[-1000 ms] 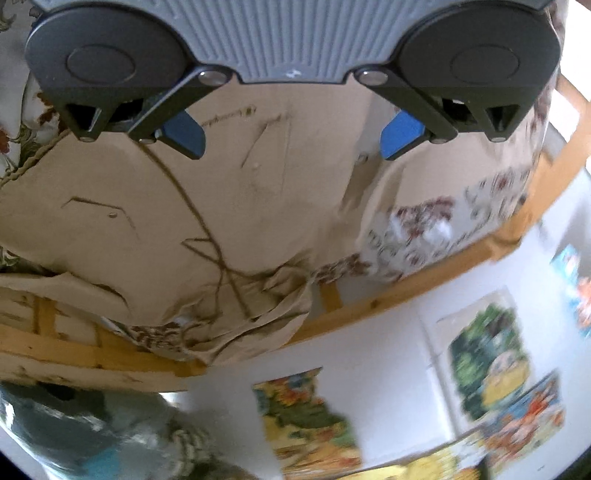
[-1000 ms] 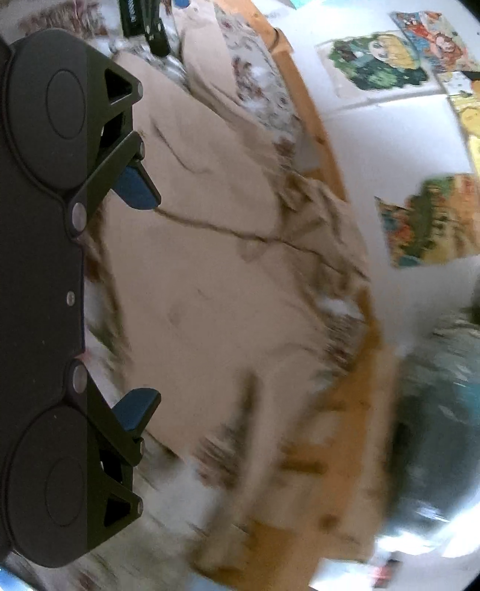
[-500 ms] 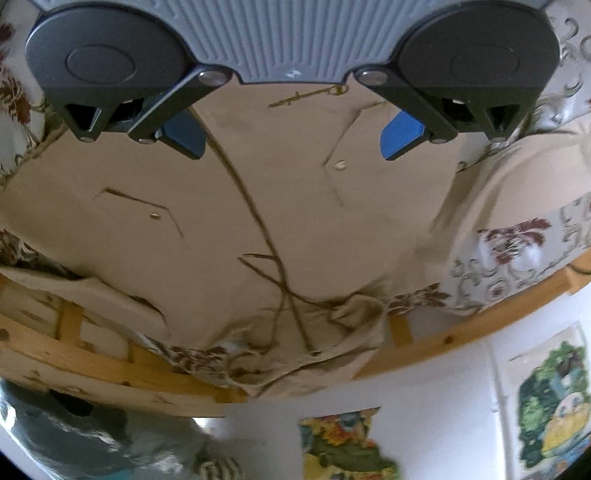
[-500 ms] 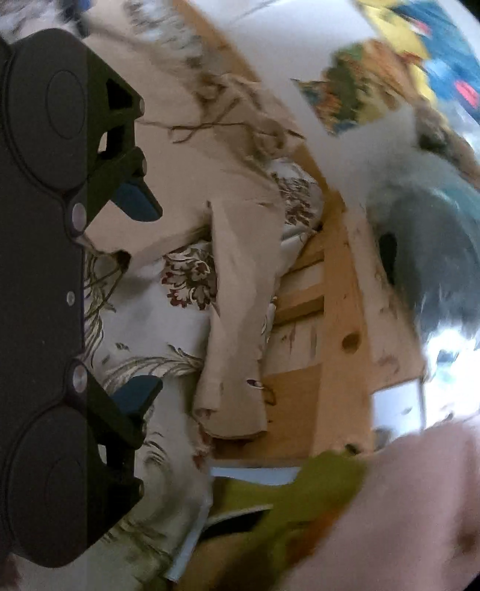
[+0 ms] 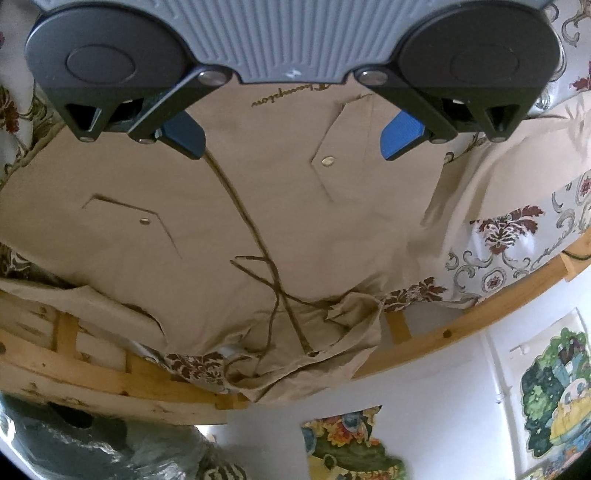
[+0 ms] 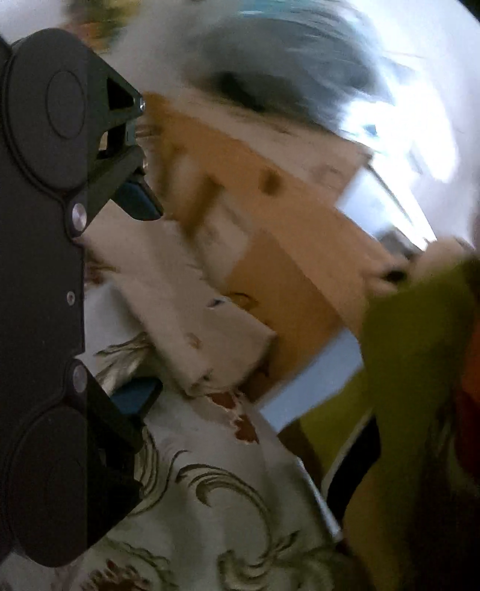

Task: Fold large clothes

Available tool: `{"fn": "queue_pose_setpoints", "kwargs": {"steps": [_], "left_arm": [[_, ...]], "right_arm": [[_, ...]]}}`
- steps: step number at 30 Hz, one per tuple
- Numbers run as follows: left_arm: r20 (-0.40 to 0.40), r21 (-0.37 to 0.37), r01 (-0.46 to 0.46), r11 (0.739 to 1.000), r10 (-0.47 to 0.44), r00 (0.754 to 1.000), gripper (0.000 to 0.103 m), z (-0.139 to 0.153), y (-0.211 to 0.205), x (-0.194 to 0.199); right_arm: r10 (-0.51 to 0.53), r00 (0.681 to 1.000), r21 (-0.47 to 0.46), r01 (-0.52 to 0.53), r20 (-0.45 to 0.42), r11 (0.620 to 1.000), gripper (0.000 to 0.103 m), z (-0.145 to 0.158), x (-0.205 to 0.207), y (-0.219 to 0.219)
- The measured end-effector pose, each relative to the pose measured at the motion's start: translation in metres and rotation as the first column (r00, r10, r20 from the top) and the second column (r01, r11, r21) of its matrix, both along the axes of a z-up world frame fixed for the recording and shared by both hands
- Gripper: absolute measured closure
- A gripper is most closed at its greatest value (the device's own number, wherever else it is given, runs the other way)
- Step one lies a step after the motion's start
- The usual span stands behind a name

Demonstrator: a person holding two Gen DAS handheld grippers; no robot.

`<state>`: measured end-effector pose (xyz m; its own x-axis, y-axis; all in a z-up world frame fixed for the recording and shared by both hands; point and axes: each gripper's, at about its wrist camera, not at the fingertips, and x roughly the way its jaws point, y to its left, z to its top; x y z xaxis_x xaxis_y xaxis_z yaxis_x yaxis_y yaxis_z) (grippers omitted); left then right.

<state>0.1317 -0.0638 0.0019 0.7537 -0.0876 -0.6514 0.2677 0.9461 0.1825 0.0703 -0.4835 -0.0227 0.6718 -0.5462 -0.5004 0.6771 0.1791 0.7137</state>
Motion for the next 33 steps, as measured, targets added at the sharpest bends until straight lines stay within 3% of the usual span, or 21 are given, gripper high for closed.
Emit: {"fn": "queue_pose_setpoints", "kwargs": {"steps": [4, 8, 14, 16, 21, 24, 28, 30, 33], "left_arm": [[-0.012, 0.020, -0.004, 1.000, 0.004, 1.000, 0.001, 0.003, 0.002, -0.002], [-0.006, 0.030, -0.026, 0.999, 0.027, 1.000, 0.001, 0.008, 0.003, -0.004], [0.007, 0.060, -0.044, 0.997, 0.044, 0.999, 0.001, 0.013, 0.001, -0.003], [0.020, 0.060, -0.045, 0.997, 0.044, 0.999, 0.001, 0.015, 0.002, 0.000], [0.058, 0.025, -0.041, 0.999, 0.040, 0.998, 0.001, 0.022, 0.008, 0.007], [0.053, -0.001, -0.060, 0.998, 0.060, 0.997, 0.001, 0.021, 0.016, 0.016], [-0.046, -0.090, -0.058, 0.994, 0.054, 0.997, 0.001, 0.020, 0.043, 0.035], [-0.058, -0.149, -0.066, 0.987, 0.058, 0.997, 0.001, 0.019, 0.062, 0.041], [-0.043, -0.183, -0.088, 0.979, 0.081, 0.996, 0.001, 0.015, 0.092, 0.046]], "right_arm": [[-0.041, 0.999, -0.049, 0.042, 0.032, 0.998, 0.020, -0.007, -0.001, -0.001], [-0.027, 1.000, -0.098, 0.027, 0.003, 0.995, 0.031, -0.010, 0.000, -0.003], [-0.057, 0.993, -0.172, 0.039, -0.102, 0.984, 0.066, -0.012, 0.004, 0.008], [-0.047, 0.994, -0.200, 0.026, -0.099, 0.980, 0.081, -0.011, 0.006, 0.010], [0.028, 0.995, -0.316, -0.059, -0.100, 0.947, 0.095, 0.003, 0.010, 0.019], [0.090, 0.990, -0.475, -0.132, -0.110, 0.870, 0.095, 0.028, 0.016, 0.039], [0.244, 0.967, -0.690, -0.228, -0.077, 0.687, 0.096, 0.082, 0.037, 0.068], [0.347, 0.936, -0.729, -0.275, -0.055, 0.627, 0.096, 0.110, 0.055, 0.079], [0.513, 0.857, -0.801, -0.342, -0.051, 0.491, 0.097, 0.145, 0.089, 0.110]]}}
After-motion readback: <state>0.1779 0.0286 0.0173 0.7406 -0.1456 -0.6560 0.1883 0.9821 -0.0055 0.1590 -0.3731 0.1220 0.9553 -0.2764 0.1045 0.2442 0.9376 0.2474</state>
